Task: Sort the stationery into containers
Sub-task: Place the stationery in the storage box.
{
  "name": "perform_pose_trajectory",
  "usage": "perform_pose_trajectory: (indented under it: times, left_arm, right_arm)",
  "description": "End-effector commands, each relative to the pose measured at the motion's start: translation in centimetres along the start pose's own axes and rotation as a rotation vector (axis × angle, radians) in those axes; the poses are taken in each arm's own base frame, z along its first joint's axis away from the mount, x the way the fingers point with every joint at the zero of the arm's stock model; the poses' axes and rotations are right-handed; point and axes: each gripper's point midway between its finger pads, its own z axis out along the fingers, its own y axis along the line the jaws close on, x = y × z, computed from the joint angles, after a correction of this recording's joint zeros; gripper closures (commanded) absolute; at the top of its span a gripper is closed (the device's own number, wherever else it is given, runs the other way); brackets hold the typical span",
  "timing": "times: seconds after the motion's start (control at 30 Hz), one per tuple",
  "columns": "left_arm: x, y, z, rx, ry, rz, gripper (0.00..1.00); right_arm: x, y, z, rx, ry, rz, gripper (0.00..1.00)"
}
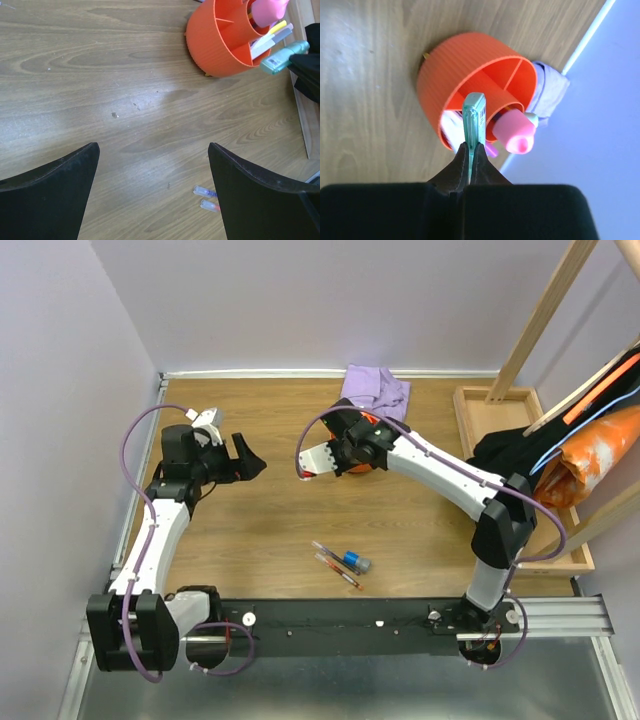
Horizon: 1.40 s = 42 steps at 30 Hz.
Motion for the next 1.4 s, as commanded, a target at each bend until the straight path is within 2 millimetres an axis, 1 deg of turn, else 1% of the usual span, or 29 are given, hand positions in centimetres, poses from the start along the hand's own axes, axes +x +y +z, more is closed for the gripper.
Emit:
perform_pose_trajectory:
  times: [0.0, 0.07, 0.13, 0.17, 0.2, 0.27, 0.3, 0.33, 0.4, 0.43, 0.57, 0.6, 0.8, 0.97, 1.0, 1.03, 1.07, 1.13, 1.37]
  left_arm:
    - [-0.2, -1.0, -0.8, 0.037, -0.040, 0.027, 0.01]
    - [-0.4, -1.3, -1.1, 0.042, -0.054, 0.035, 0.01]
    - [-0.5, -1.5, -1.4, 0.045, -0.069, 0.045, 0.01]
    - [-0.4, -1.5, -1.5, 0.044, -0.073, 0.047, 0.01]
    - [-0.2, -1.5, -1.6, 0.046, -0.074, 0.052, 0.01]
    - [-0.4, -1.7, -2.1, 0.045, -0.097, 0.065, 0.01]
    - [-0.1, -1.5, -2.1, 0.041, -0.094, 0.066, 0.01]
    - [-0.1, -1.8, -2.4, 0.045, -0.108, 0.074, 0.01]
    - [0.2, -1.7, -2.6, 0.041, -0.112, 0.079, 0.01]
    - [0.1, -1.8, -2.9, 0.041, -0.123, 0.086, 0.01]
    - [0.6, -1.9, -3.3, 0.039, -0.133, 0.091, 0.01]
    - [0.8, -1.8, -3.3, 0.040, -0.131, 0.094, 0.01]
    - [0.7, -1.9, -3.6, 0.043, -0.150, 0.103, 0.01]
    - [0.5, -2.0, -3.7, 0.044, -0.161, 0.109, 0.01]
    - [0.4, -2.0, -3.7, 0.043, -0.162, 0.107, 0.01]
    - [0.5, -2.0, -3.7, 0.043, -0.162, 0.108, 0.01]
    - [0.5, -2.0, -3.7, 0.043, -0.162, 0.108, 0.01]
    - [0.6, -2.1, -3.7, 0.046, -0.161, 0.107, 0.01]
    - [0.6, -2.1, -3.5, 0.053, -0.169, 0.100, 0.01]
  right_arm:
    - [2.1, -0.9, 0.3, -0.034, 0.146, -0.105, 0.99]
    - [2.8, -1.0, 0.5, -0.038, 0.199, -0.136, 0.99]
    - [3.2, -0.8, 1.2, -0.055, 0.234, -0.151, 1.00]
    - [3.4, -1.3, 1.0, -0.049, 0.253, -0.154, 1.00]
    - [3.4, -1.0, 1.8, -0.070, 0.263, -0.162, 0.99]
    - [3.7, -1.2, 1.9, -0.078, 0.296, -0.166, 0.99]
    - [3.8, -1.6, 1.9, -0.072, 0.306, -0.168, 0.99]
    - [3.9, -1.3, 2.5, -0.089, 0.317, -0.172, 0.99]
    - [3.8, -1.8, 2.6, -0.076, 0.332, -0.170, 1.00]
    - [3.8, -1.6, 3.2, -0.088, 0.341, -0.180, 1.00]
    - [4.1, -1.3, 4.1, -0.101, 0.397, -0.209, 1.00]
    - [4.0, -1.2, 4.2, -0.101, 0.404, -0.212, 0.99]
    - [3.8, -0.4, 5.0, -0.105, 0.486, -0.236, 1.00]
    - [3.6, -0.1, 5.1, -0.101, 0.524, -0.254, 0.98]
    - [3.5, 0.0, 5.2, -0.098, 0.528, -0.262, 0.96]
    - [3.4, -0.3, 5.2, -0.077, 0.531, -0.255, 0.93]
    - [3.5, -0.3, 5.2, -0.077, 0.536, -0.257, 0.87]
    - [3.3, -0.5, 4.9, -0.065, 0.534, -0.250, 0.83]
    - [3.3, -0.8, 4.1, -0.038, 0.537, -0.224, 0.82]
